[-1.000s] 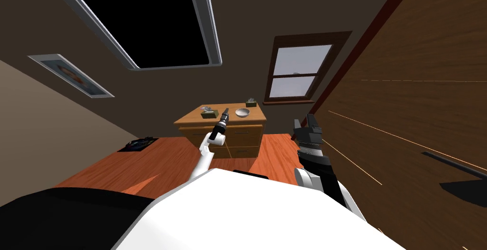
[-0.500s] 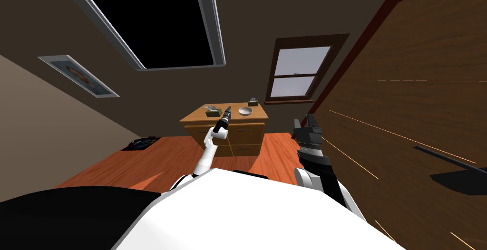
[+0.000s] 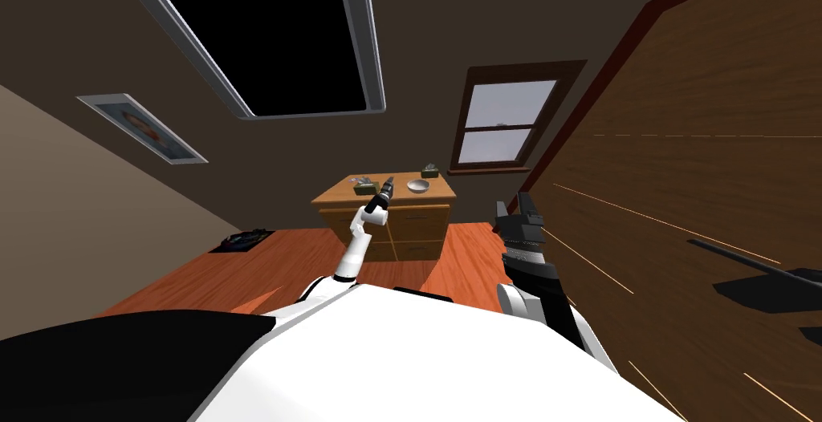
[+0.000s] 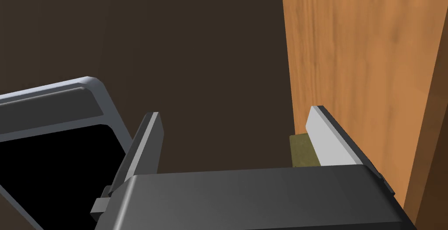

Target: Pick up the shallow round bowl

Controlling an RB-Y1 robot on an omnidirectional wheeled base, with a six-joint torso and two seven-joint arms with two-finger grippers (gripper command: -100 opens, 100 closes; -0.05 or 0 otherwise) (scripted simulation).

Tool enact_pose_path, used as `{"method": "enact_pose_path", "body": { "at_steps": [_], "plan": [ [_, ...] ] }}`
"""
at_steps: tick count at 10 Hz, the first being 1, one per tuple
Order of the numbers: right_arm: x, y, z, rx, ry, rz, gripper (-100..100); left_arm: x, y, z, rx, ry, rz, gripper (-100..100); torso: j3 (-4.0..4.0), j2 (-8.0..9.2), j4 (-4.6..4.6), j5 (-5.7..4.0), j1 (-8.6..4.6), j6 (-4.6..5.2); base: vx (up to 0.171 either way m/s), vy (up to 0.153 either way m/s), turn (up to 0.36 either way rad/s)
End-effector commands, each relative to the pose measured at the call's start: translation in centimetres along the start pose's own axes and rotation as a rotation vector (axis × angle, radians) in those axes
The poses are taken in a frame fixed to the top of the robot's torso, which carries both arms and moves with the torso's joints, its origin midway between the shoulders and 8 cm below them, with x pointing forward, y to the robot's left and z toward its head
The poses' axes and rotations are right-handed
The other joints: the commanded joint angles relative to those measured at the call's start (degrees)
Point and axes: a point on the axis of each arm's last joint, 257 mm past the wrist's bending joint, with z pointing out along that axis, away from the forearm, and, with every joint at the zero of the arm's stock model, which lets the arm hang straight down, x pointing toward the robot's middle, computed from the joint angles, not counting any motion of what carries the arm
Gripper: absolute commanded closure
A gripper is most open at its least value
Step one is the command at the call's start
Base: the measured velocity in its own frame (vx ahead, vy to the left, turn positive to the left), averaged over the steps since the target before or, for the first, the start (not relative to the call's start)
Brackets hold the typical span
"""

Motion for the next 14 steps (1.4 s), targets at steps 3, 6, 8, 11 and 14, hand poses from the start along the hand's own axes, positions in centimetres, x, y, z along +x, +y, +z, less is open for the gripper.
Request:
{"method": "enact_pose_path", "body": {
  "at_steps": [3,6,8,11,14],
  "plan": [
    [0.0,0.0,0.0,0.0,0.0,0.0,0,1.7,0.2,2.3,-0.072,0.029,-0.013,-100,-0.08,-0.17,-0.02,-0.04,-0.23,0.0,-0.051,0.056,-0.004],
    [0.0,0.0,0.0,0.0,0.0,0.0,0,3.0,-0.4,3.9,-0.124,0.056,-0.02,-100,-0.06,-0.11,-0.02,-0.02,-0.09,0.0,-0.066,0.067,-0.008],
    [0.0,0.0,0.0,0.0,0.0,0.0,0,4.1,-0.2,4.9,-0.167,0.08,-0.029,-100,-0.1,-0.19,-0.03,-0.04,-0.23,0.0,-0.041,0.043,0.0],
    [0.0,0.0,0.0,0.0,0.0,0.0,0,5.7,-1.0,6.2,-0.215,0.112,-0.034,-100,-0.09,-0.16,-0.03,-0.02,-0.13,0.0,-0.05,0.061,-0.008],
    [0.0,0.0,0.0,0.0,0.0,0.0,0,7.3,-1.9,7.2,-0.262,0.146,-0.037,-100,-0.14,-0.26,-0.05,-0.04,-0.22,0.0,-0.026,0.039,-0.004]
  ]
}}
